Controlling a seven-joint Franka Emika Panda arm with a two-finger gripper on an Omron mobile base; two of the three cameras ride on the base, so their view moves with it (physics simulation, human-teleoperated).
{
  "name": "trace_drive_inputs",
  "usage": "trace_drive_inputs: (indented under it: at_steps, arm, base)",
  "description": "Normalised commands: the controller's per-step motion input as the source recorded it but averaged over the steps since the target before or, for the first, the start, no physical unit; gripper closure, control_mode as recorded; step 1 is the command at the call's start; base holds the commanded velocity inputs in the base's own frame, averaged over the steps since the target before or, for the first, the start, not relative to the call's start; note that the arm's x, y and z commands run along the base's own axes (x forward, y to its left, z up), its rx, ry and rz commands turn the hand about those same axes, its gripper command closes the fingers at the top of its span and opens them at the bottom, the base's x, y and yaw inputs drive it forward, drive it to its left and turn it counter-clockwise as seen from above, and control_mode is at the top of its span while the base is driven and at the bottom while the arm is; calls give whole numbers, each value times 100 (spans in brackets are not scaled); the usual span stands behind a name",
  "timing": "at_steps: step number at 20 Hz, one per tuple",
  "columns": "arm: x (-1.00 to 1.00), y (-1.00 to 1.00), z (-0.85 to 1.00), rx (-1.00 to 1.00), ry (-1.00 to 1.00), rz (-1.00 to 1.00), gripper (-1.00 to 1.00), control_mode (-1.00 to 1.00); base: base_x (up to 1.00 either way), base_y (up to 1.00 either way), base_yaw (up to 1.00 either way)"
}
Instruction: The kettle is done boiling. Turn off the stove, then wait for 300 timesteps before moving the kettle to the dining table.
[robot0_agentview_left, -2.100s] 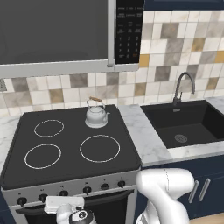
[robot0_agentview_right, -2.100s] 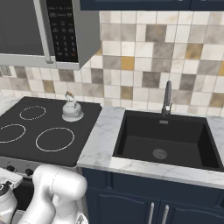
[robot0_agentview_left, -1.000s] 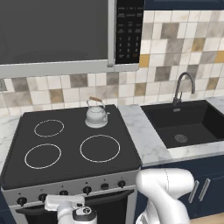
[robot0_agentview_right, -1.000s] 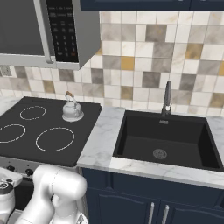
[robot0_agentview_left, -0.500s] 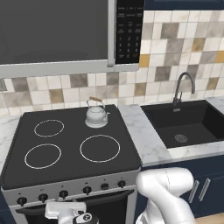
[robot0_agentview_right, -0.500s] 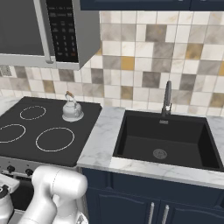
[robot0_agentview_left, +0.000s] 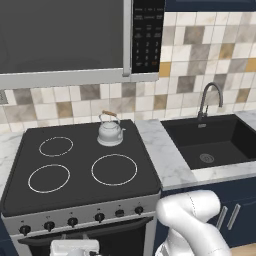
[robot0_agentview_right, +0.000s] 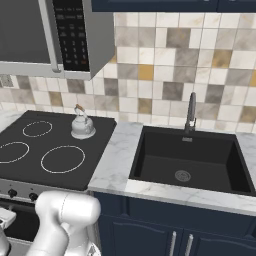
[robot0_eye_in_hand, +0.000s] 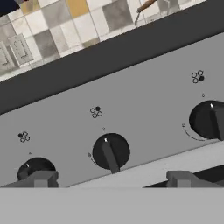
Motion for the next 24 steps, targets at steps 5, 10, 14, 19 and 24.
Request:
trace_drive_inputs:
  at_steps: [5,10,14,19,24]
  arm:
    - [-27,4,48,0,0,0,-100,-100]
    - [-21,1,70,0,0,0,-100,-100]
    - [-22,0,77,0,0,0,-100,-100]
    - [-21,0,75,0,0,0,-100,-100]
    - [-26,0,73,0,0,0,-100,-100]
  base:
    - [0,0,0]
    - [0,0,0]
    - [0,0,0]
    - [0,0,0]
    - [0,0,0]
